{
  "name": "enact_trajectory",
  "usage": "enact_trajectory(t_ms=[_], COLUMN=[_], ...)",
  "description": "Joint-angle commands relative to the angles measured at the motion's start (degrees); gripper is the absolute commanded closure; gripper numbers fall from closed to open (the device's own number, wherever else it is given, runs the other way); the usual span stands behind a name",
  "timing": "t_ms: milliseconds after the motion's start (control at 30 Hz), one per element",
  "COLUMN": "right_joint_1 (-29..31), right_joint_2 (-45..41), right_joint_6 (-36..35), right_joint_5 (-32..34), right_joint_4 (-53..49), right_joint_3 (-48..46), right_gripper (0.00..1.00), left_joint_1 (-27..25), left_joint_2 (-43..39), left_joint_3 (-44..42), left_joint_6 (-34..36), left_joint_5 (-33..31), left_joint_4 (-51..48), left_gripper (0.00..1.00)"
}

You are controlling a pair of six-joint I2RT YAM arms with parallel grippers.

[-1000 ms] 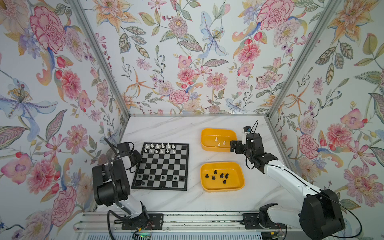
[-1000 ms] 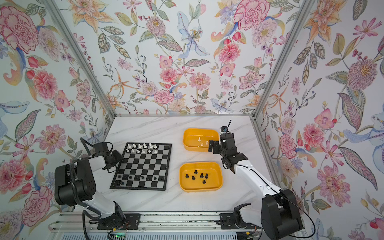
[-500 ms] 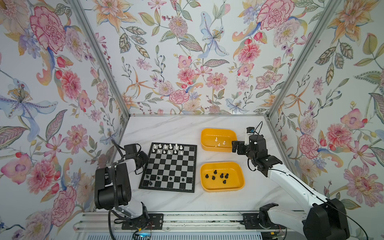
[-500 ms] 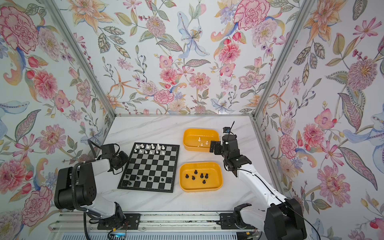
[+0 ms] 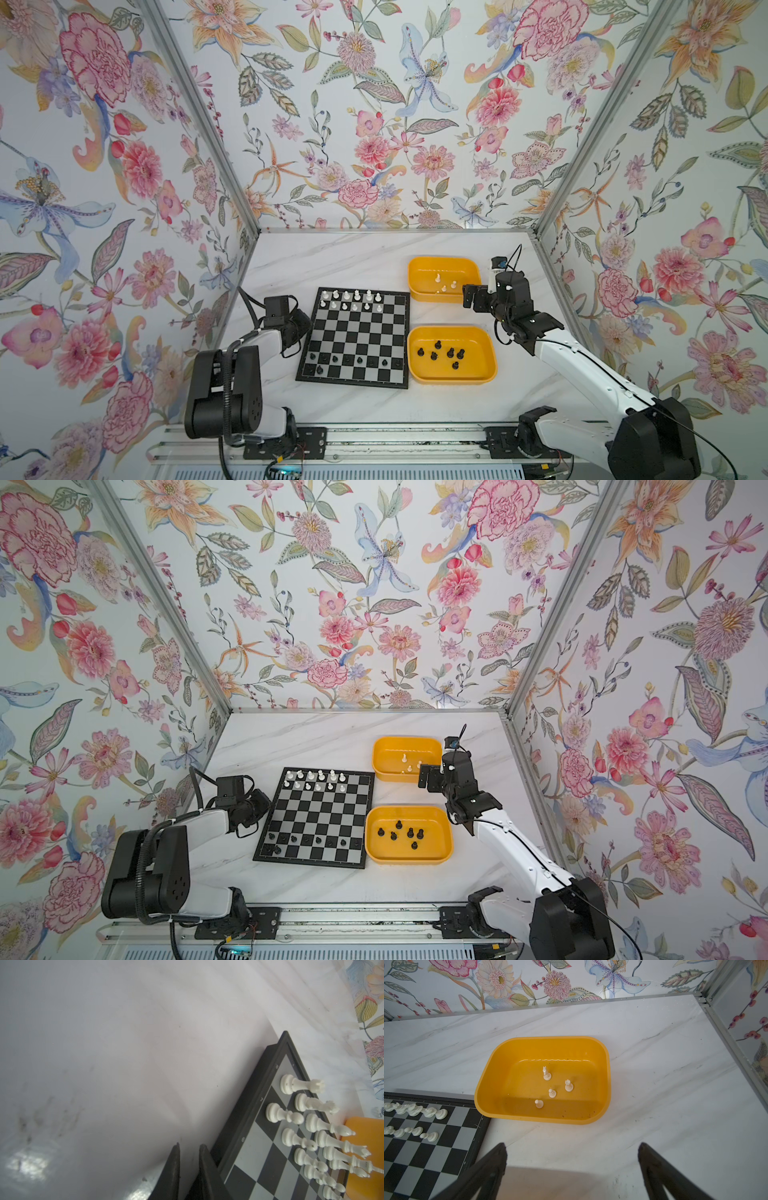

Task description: Set up the chess pieces on the board

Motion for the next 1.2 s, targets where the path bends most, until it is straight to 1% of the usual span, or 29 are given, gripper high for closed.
enact_trajectory(t_ms=[0,200,367,533,633,800,900,1033,1100,1167], right_joint_1=[0.56,0.63,0.57,0.67,0.89,2.35,3.98,6.47,7.27,7.33], right_joint_2=[-0.95,-1.79,-2.5,-1.19,-1.13,-2.81,-3.61,-4.38,-4.76,-4.92], right_joint_6=[0.86,0.99,1.03,2.52,3.73,6.54,9.08,11.72,12.95,14.36], right_joint_5=[0.87,0.7,0.61,2.41,1.18,0.13,0.26,0.79,0.7,0.3], right_joint_4=[-1.7,-3.59,-8.05,-18.17,-22.45,-28.44,-32.59,-36.51,-38.21,-39.58], right_joint_3=[-0.61,-0.7,0.4,4.47,5.77,7.07,7.7,7.72,7.99,8.75], right_gripper=[0.01,0.01,0.01,0.01,0.01,0.01,0.01,0.0,0.04,0.08], left_joint_1=[-2.54,-5.56,-7.2,-8.12,-8.18,-8.1,-8.07,-8.09,-8.12,-8.16], left_joint_2=[-1.15,-3.46,-6.02,-8.13,-8.63,-8.1,-8.23,-8.45,-8.49,-8.67], left_joint_3=[-1.15,-2.83,-5.27,-6.99,-6.56,-1.79,1.1,5.66,8.22,10.22], left_joint_6=[-2.51,-4.98,-6.91,-8.45,-7.69,-3.0,-0.54,3.4,7.31,11.59], left_joint_5=[1.25,0.38,-0.33,-0.25,-1.11,-3.55,-5.27,-7.65,-7.78,-6.82], left_joint_4=[-1.22,-1.52,-1.78,-1.53,-2.29,-6.72,-8.92,-11.33,-10.94,-9.19], left_gripper=[0.8,0.8,0.81,0.81,0.8,0.66,0.54,0.4,0.31,0.26])
